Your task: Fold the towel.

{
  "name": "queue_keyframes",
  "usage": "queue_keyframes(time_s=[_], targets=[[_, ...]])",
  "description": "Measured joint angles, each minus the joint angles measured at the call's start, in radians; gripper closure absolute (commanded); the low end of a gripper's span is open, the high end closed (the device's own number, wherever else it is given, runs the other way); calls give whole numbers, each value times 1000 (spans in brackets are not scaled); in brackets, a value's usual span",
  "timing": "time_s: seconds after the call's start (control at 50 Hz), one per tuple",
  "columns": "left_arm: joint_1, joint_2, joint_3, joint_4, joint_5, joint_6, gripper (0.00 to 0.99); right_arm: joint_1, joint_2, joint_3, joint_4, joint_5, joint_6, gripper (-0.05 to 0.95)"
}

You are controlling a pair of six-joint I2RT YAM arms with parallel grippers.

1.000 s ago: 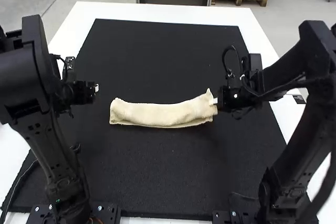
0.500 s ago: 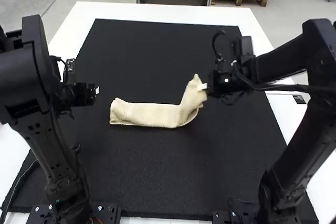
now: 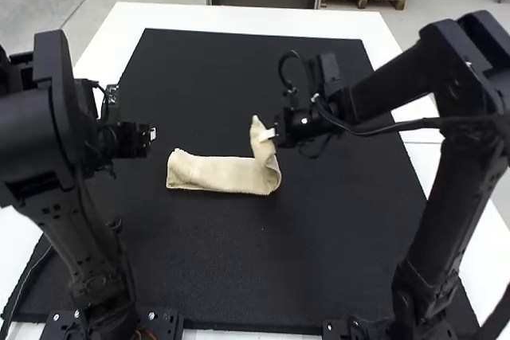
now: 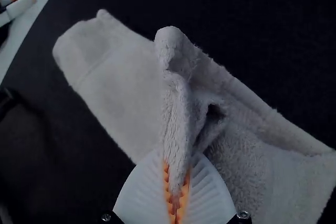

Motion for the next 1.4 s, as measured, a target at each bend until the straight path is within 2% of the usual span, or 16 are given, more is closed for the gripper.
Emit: queue_keyframes(time_s=[0.26,0.72,1.4], targets=[[-2,-64,-29,-5,-16,-2,26,118,88,127,17,1,7,921],[-2,-73,-30,-8,-42,-18,26,233,239,281,39,2,36,921],[-2,-73,-31,-13,-42,-28,26,288,401,445,67,2,58,920]])
